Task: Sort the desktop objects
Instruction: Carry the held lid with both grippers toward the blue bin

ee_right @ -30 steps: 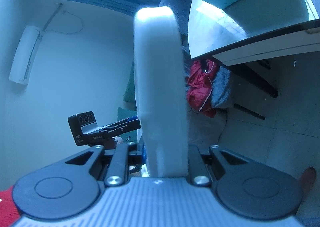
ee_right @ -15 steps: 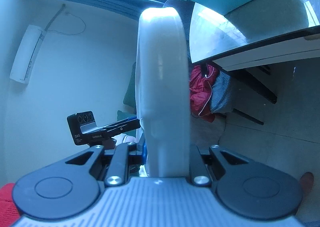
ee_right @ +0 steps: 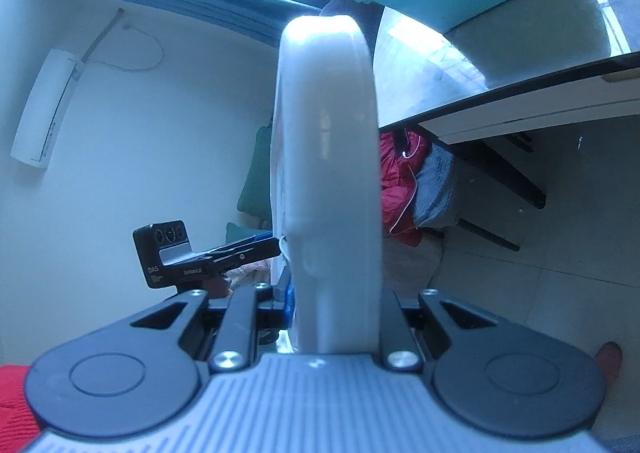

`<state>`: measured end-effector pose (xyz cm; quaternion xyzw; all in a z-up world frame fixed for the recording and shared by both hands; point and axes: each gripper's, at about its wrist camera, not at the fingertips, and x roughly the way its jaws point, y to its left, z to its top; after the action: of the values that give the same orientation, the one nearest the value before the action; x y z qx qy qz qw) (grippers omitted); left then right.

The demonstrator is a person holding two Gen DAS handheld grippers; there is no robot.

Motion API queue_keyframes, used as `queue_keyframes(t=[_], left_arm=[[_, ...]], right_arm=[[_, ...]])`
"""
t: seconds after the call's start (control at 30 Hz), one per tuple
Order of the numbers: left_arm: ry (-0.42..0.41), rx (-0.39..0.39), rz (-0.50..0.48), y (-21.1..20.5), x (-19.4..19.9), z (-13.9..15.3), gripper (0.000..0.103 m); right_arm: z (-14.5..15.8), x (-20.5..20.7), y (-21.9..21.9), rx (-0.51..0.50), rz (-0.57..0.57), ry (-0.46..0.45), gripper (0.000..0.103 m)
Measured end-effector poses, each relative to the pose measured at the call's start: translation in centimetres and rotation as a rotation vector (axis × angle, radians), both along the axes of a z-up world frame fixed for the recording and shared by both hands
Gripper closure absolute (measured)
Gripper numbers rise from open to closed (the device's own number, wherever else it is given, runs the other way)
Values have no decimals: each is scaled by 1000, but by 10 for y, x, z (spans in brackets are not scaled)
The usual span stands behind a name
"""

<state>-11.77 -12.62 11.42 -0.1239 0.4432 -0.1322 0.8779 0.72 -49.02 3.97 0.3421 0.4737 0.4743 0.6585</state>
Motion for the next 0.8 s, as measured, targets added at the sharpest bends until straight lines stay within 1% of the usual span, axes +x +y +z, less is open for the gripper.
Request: queue_keyframes(t=[0.27, 0.43, 0.57, 0.7, 0.8], left_arm=[[7, 15, 8, -6, 3, 3, 1], [5, 4, 14, -6, 4, 2, 1], [12, -2, 14, -7, 6, 1, 1], [16, 1, 8, -10, 10, 0, 1], [15, 4, 1, -12, 12, 1, 1]], right_arm=[[2, -1, -6, -9, -9, -18, 80], [9, 1, -6, -42, -5, -45, 76], [12, 0, -7, -59, -7, -57, 76], [12, -3, -9, -64, -16, -56, 75], [11, -4, -12, -70, -25, -56, 73]])
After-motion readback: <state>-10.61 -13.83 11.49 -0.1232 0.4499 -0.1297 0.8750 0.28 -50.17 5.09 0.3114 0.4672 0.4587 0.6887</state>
